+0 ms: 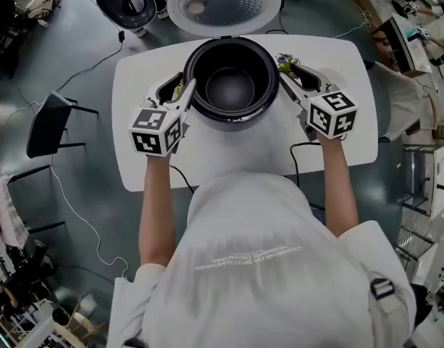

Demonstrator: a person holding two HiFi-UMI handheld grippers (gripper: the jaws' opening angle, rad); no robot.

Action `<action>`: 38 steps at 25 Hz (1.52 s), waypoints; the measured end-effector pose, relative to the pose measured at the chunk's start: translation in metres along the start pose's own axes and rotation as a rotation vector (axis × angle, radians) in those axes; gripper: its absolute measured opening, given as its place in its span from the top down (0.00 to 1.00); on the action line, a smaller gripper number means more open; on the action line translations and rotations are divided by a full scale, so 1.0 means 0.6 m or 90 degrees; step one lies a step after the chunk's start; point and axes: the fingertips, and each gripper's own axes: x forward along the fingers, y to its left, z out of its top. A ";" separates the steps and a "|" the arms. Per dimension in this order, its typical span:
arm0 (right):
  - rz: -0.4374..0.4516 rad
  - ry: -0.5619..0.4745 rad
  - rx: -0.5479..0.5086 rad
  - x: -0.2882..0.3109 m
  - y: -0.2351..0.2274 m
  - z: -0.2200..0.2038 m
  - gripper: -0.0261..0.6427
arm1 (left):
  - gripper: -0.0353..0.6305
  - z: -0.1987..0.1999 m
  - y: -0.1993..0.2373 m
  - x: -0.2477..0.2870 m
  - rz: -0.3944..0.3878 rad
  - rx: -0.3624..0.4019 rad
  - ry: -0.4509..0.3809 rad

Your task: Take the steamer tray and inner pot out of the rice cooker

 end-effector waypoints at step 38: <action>0.081 0.090 0.228 0.111 -0.009 -0.074 0.77 | 0.72 -0.105 0.023 0.039 0.077 -0.259 0.080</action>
